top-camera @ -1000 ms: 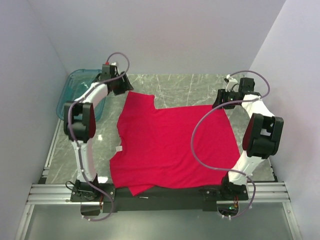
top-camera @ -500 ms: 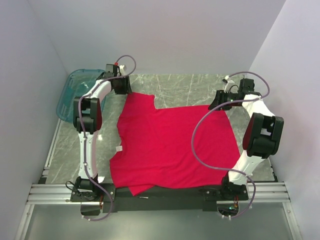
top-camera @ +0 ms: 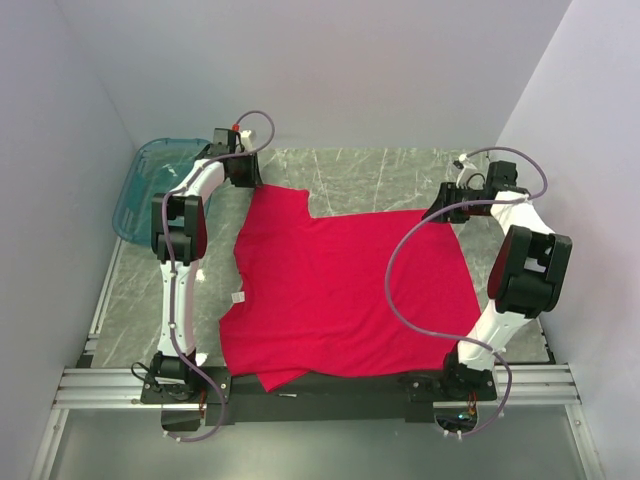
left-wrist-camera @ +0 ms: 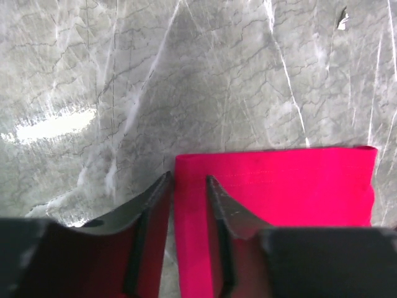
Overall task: Fold and stack the t-shirts
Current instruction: Flatten the tshirt out
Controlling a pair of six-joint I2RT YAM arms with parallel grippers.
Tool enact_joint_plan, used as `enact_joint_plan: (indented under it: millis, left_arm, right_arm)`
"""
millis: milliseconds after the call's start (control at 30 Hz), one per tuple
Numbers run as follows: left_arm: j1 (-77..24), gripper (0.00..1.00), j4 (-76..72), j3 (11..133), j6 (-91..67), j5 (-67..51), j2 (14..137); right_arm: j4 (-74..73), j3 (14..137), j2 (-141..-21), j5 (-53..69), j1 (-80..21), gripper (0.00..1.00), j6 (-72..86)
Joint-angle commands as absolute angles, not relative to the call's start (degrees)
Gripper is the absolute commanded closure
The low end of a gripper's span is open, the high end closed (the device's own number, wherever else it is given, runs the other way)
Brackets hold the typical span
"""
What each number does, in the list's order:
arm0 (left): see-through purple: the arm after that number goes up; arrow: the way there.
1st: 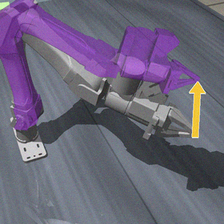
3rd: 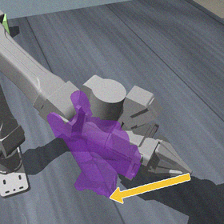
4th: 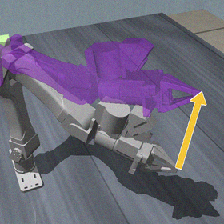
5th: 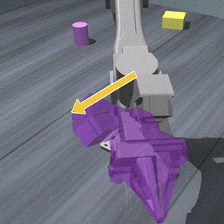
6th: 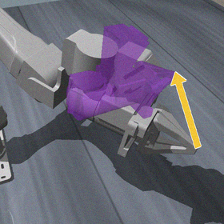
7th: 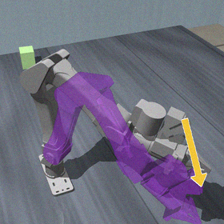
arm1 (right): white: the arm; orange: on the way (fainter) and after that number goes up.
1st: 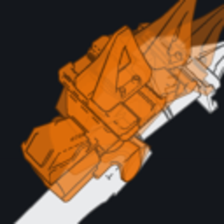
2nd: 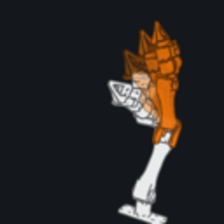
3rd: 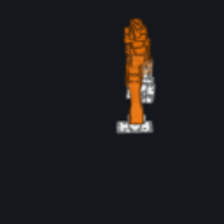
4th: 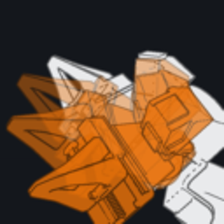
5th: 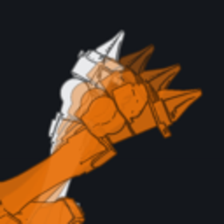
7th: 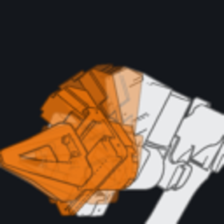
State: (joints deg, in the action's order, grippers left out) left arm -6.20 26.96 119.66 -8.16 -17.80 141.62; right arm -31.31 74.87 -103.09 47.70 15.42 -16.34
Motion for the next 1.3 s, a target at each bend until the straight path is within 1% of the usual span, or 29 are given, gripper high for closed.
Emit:
enact_joint_plan:
  millis: [0, 200, 233, 300, 333, 367, 533, 633, 700, 733, 767, 867, 967, 1100, 1267]
  left_arm:
    - [-6.68, 0.7, 28.91, 121.38, -7.12, -18.98, 143.61]
    - [-6.86, 0.78, 28.92, 120.59, -7.2, -19.95, 143.35]
    - [-6.86, 0.85, 29.0, 120.76, -7.29, -19.95, 143.35]
    - [-7.03, 0.96, 29.09, 121.29, -7.56, -19.78, 143.44]
    - [-6.94, 1.0, 29.09, 121.46, -7.56, -19.6, 143.26]
    - [-6.94, 1.0, 29.0, 121.46, -7.65, -19.51, 143.17]
    - [-6.86, 1.0, 28.83, 121.38, -7.82, -18.98, 142.38]
    - [-6.86, 1.0, 28.83, 121.64, -8.09, -18.98, 142.29]
    - [-6.86, 1.0, 28.92, 121.64, -8.09, -18.99, 142.21]
    - [-6.86, 1.0, 28.83, 121.55, -8.09, -19.07, 142.03]
    - [-6.86, 1.0, 28.74, 121.12, -8.26, -19.16, 142.03]
    - [-6.86, 1.0, 28.48, 120.59, -8.52, -19.34, 141.85]
    - [-6.86, 1.0, 28.13, 119.62, -8.35, -19.25, 141.59]
    - [-6.86, 1.0, 28.21, 119.79, -8.52, -19.33, 141.85]
    - [-6.86, 1.0, 28.13, 119.88, -8.7, -19.42, 141.77]
  right_arm:
    - [-31.99, 75.58, -102.03, 46.24, 15.73, 0.44, -17.31]
    - [-33.83, 82.43, -108.0, 37.37, 16.87, 0.44, -15.21]
    - [-34.1, 83.49, -108.89, 35.7, 16.79, 0.47, -14.16]
    - [-36.28, 87.79, -112.39, 31.49, 16.87, 0.47, -12.05]
    - [-36.99, 89.37, -113.46, 30.68, 16.79, 0.49, -11.35]
    - [-37.44, 91.56, -114.34, 29.63, 16.79, 0.49, -10.73]
    - [-36.82, 93.34, -117.06, 26.64, 16.7, 0.51, -8.53]
    - [-37.52, 97.89, -120.22, 23.14, 16.7, 0.52, -5.81]
    - [-40.15, 101.32, -124.25, 21.11, 16.44, 0.55, -3.01]
    - [-41.38, 104.99, -125.76, 21.27, 16.44, 0.59, -2.9]
    - [-42.53, 106.33, -126.99, 21.36, 16.26, 0.6, -2.81]
    - [-41.32, 106.88, -129.11, 20.39, 16.08, 0.6, -1.59]
    - [-41.31, 107.4, -130.42, 21.88, 16.0, 0.6, -1.23]
    - [-41.22, 106.7, -130.52, 22.59, 15.64, 0.57, -1.93]
    - [-42.27, 107.84, -132.36, 22.94, 15.73, 0.58, -1.93]
